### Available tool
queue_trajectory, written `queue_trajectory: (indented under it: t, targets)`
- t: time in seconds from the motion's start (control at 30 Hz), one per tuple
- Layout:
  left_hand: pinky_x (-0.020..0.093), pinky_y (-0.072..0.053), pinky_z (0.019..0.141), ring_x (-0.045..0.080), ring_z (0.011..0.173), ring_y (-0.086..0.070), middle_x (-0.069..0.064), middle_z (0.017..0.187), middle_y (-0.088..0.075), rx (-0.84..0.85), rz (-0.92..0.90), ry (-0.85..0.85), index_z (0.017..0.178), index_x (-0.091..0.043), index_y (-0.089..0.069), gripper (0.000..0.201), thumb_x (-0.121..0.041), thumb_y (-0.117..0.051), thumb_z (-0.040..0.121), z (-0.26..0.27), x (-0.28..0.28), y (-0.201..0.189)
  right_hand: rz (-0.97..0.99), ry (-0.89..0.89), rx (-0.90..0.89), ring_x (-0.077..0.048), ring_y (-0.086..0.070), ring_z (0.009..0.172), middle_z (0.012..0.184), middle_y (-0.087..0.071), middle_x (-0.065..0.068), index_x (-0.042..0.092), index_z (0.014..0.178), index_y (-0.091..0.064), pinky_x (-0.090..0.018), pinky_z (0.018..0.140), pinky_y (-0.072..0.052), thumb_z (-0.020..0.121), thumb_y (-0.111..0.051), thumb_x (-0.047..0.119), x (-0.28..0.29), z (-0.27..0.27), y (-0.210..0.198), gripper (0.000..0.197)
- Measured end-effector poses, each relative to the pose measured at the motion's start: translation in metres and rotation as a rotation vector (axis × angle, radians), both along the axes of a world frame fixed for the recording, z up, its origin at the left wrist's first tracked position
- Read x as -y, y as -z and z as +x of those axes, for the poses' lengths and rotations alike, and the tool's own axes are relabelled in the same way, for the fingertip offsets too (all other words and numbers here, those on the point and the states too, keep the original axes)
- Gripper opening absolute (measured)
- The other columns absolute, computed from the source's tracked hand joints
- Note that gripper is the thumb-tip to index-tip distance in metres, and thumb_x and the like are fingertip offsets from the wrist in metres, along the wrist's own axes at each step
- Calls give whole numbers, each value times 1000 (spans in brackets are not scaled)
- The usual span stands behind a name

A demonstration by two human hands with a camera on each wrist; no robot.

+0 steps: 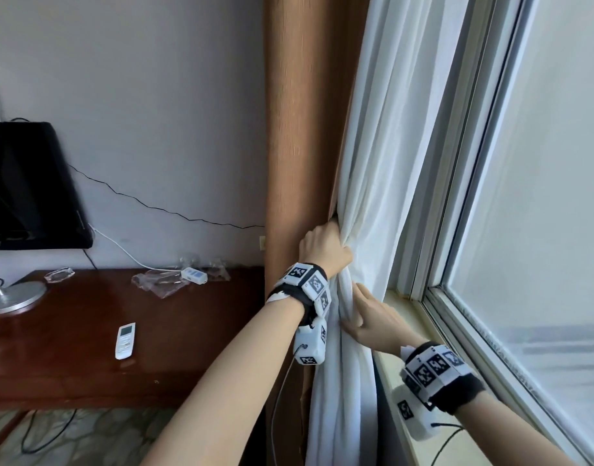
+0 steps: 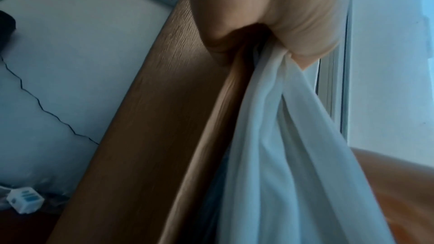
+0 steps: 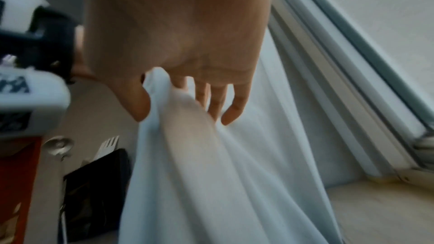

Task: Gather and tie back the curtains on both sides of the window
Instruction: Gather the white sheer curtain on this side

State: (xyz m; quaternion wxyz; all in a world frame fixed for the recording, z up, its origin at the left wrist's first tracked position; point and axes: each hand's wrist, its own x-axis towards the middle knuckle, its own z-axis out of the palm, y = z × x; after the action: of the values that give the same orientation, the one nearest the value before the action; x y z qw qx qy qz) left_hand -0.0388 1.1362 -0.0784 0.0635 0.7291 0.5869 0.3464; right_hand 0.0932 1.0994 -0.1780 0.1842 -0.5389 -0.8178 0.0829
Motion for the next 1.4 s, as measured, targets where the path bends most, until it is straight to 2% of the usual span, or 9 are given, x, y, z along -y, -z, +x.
queue_trajectory:
  t: [0.1, 0.2, 0.33, 0.47, 0.6, 0.7, 0.87, 1.07, 1.4]
  targets:
    - [40, -47, 86, 42, 105, -58, 18, 112, -64, -3, -20, 7, 110, -9, -58, 30, -23, -53, 84, -6, -8, -1, -161, -40, -284, -7, -60, 98, 117, -59, 14, 33, 136, -47, -30, 89, -49, 91, -60, 42, -8, 28, -11, 48]
    - [40, -46, 89, 41, 108, -56, 19, 115, -63, -12, -48, 11, 114, -8, -57, 33, -25, -53, 86, -8, -11, -2, -131, 88, -370, -3, -63, 97, 117, -65, 7, 34, 118, -61, -25, 85, -50, 92, -61, 29, -39, 55, -16, 27]
    - [40, -45, 92, 40, 113, -54, 18, 120, -60, -35, -99, 28, 118, -9, -55, 37, -26, -57, 86, -12, -11, -5, -331, 305, -719, -23, -55, 105, 134, -49, -11, 20, 147, -31, -30, 82, -46, 88, -67, 20, -84, 69, -23, 68]
    - [39, -45, 94, 40, 115, -53, 17, 122, -59, -33, -118, 31, 120, -10, -54, 38, -26, -58, 85, -20, -9, -6, -569, 299, -1016, -27, -28, 137, 144, -37, 6, 46, 147, -14, -50, 106, -28, 65, -77, 29, -124, 68, -22, 105]
    - [39, -45, 92, 40, 113, -53, 18, 119, -59, -29, -108, 19, 116, -8, -55, 34, -25, -56, 87, -30, -10, -6, -691, 193, -1045, -18, -52, 100, 106, -59, 1, 19, 105, -53, -43, 90, -38, 55, -72, 34, -137, 46, -27, 56]
    - [39, -44, 92, 40, 113, -53, 18, 119, -59, -26, -111, 1, 115, -8, -55, 33, -25, -55, 87, -35, -11, -7, -682, 100, -1019, -16, -61, 58, 67, -64, -3, 9, 77, -61, -27, 57, -44, 79, -62, 13, -118, 22, -40, 5]
    - [40, -44, 93, 40, 113, -53, 19, 120, -59, -29, -117, -6, 116, -8, -55, 34, -24, -54, 86, -35, -15, -7, -331, 223, -901, -26, -67, 99, 104, -72, -15, 3, 104, -69, -42, 84, -56, 85, -68, 12, -125, 25, -27, 22]
    - [41, -44, 92, 42, 111, -53, 20, 117, -60, -23, -101, -17, 116, -8, -55, 33, -24, -52, 86, -31, -18, -5, -207, 326, -750, -26, -69, 91, 95, -72, -13, 7, 95, -69, -49, 85, -56, 84, -65, 32, -122, 49, -11, 29]
    - [38, -42, 90, 39, 112, -53, 19, 117, -58, -28, -66, -89, 114, -6, -53, 33, -21, -57, 85, -21, -21, -5, 245, 272, -273, -33, -51, 52, 55, -50, -7, 11, 89, -39, -33, 51, -31, 92, -49, 5, -18, 43, -12, 12]
